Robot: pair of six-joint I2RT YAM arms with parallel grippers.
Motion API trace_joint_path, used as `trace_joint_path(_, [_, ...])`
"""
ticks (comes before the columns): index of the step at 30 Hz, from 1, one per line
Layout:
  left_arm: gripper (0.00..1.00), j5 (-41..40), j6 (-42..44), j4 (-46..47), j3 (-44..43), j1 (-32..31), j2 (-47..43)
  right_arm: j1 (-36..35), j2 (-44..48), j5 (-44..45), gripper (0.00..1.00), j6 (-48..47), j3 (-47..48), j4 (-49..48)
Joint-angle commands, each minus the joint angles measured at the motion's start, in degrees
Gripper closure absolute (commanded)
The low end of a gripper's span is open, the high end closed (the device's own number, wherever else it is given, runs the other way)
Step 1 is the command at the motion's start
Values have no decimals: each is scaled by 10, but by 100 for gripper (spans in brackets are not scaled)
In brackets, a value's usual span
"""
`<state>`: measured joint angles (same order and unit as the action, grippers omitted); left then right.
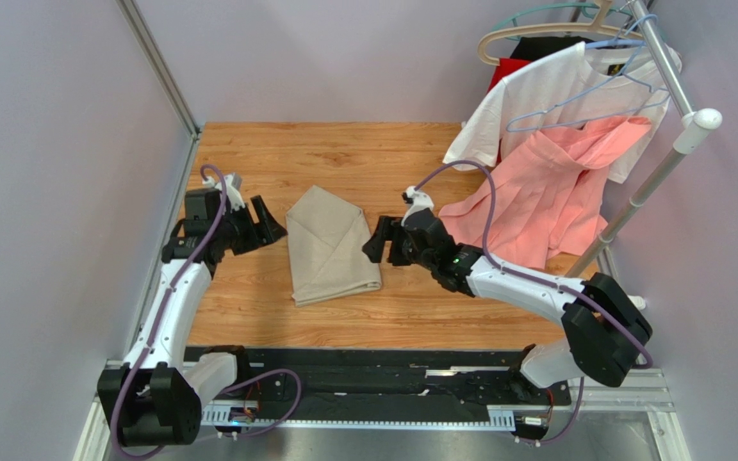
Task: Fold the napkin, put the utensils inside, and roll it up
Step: Fold the napkin
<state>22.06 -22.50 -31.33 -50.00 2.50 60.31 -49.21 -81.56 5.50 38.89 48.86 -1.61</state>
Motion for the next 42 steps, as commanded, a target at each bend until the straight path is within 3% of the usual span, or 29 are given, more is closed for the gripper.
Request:
trace_joint_path(1, [23, -26, -82, 78, 74, -43, -48, 51, -1, -105, 23, 2, -58, 21])
trace_joint_path(13, [23, 6, -138, 158, 215, -51, -56, 82, -67, -232, 25, 94, -138, -166])
trace_joint_path(22, [23, -2, -123, 156, 230, -50, -56, 83, -111, -211, 33, 106, -142, -202])
trace_joint_path(37, [25, -2, -134, 173, 276, -50, -51, 85, -149, -204, 66, 101, -141, -222])
trace_joint_path(38, [25, -2, -133, 172, 278, -50, -50, 85, -152, -204, 72, 102, -140, -225])
trace_joint_path(42, [25, 0, -130, 188, 281, -50, -36, 85, -164, -206, 83, 105, -135, -235])
